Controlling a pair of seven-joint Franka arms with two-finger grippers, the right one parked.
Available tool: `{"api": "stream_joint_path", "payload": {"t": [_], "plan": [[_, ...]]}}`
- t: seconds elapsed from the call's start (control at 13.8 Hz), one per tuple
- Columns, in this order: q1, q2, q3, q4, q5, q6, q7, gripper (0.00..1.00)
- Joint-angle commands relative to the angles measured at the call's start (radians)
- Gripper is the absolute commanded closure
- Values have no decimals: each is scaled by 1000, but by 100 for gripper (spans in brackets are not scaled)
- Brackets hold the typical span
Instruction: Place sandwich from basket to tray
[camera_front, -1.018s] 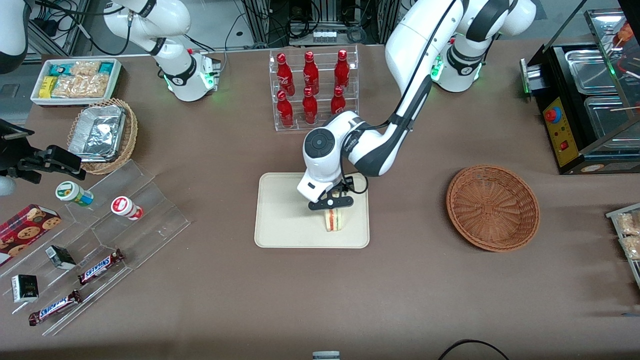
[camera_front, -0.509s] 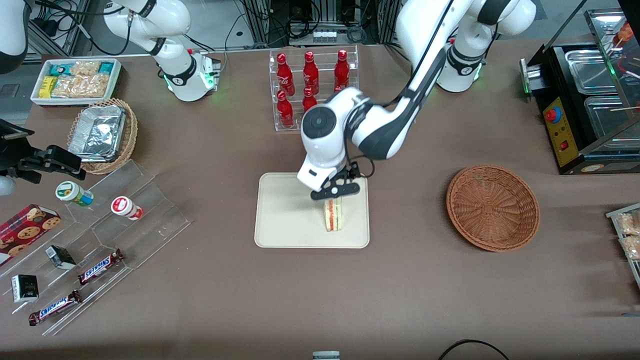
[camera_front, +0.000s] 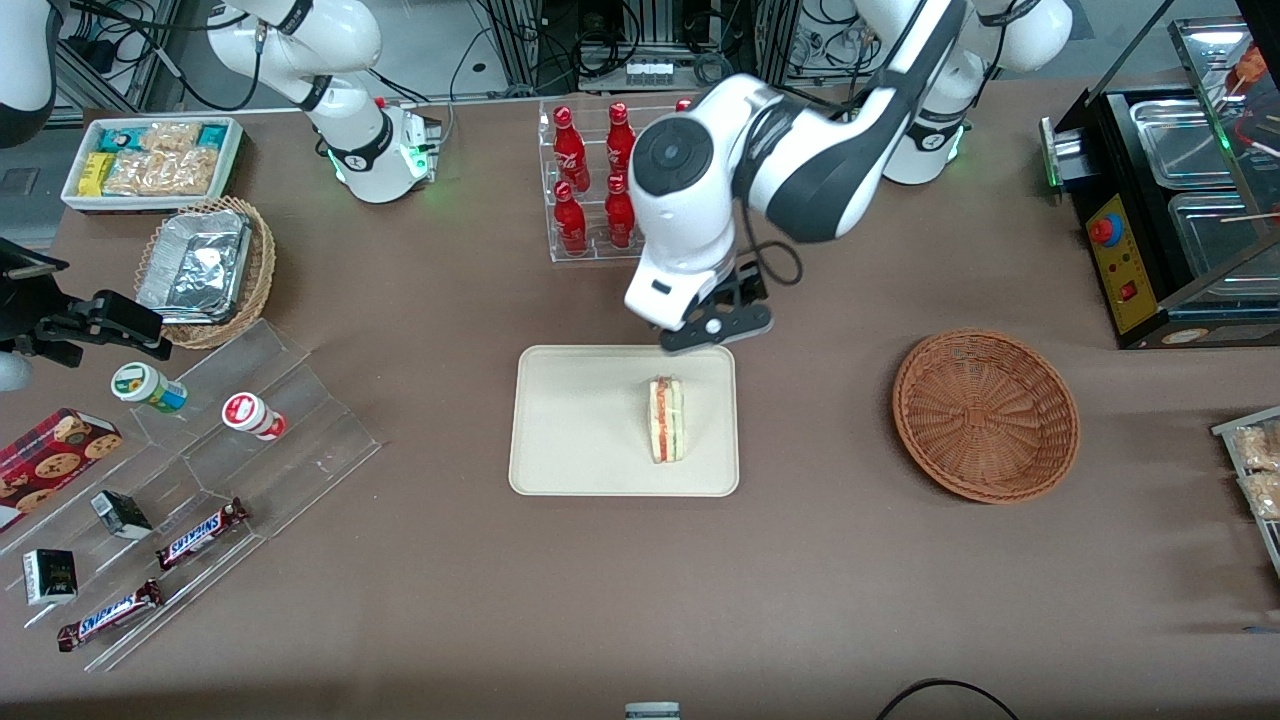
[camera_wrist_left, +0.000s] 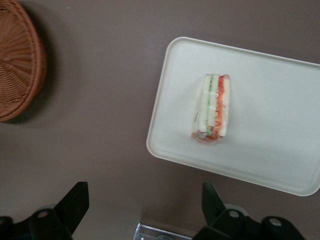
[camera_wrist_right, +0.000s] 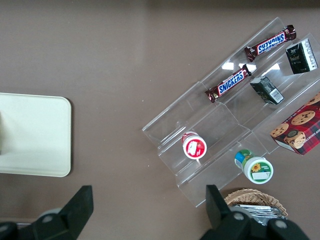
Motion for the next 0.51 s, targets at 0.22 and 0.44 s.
{"api": "stream_joint_path", "payload": {"t": [0.22,0.44], "plan": [[62,-192,15,-50,1,-211,4,0],[119,-287,15,-98,4,-226,12,0]]}}
